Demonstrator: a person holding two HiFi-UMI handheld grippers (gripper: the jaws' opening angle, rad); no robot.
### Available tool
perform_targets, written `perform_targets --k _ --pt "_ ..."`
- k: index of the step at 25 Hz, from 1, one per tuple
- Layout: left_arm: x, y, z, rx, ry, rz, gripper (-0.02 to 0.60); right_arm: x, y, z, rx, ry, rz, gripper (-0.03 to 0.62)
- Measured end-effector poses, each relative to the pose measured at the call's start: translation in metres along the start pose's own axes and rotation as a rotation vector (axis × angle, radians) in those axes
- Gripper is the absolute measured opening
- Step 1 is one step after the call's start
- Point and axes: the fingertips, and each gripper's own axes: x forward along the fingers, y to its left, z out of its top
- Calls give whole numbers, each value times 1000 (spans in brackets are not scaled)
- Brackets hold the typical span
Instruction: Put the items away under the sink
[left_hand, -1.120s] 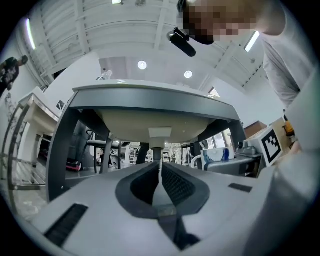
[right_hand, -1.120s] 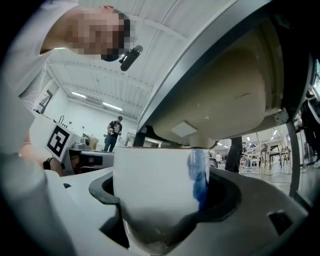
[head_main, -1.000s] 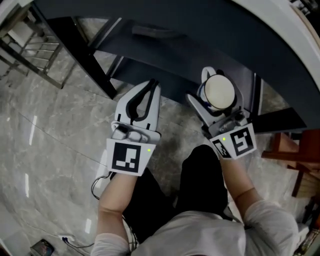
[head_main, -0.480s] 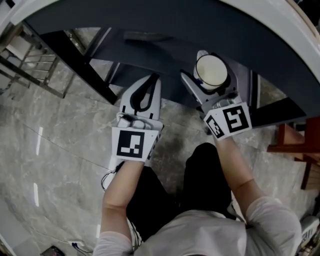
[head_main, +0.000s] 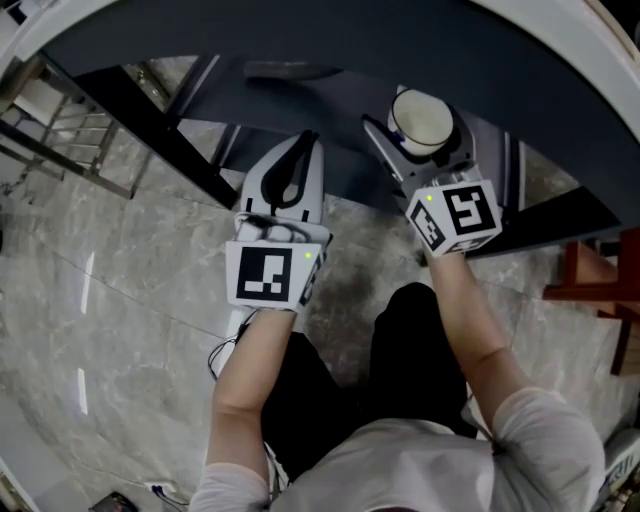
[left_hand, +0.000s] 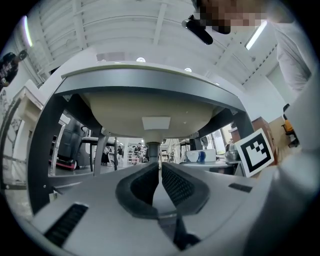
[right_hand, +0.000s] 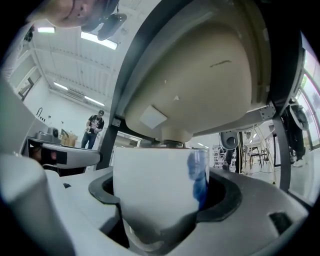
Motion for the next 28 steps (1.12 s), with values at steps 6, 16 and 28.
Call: perform_targets --k 6,16,28 --pt "18 2 5 15 -19 14 20 4 -8 -7 -4 4 -17 393" --pt "47 -3 11 -24 -49 39 20 10 -17 -10 13 7 -28 393" --pt "52 1 15 -33 -63 63 20 19 -18 -33 26 174 -37 393"
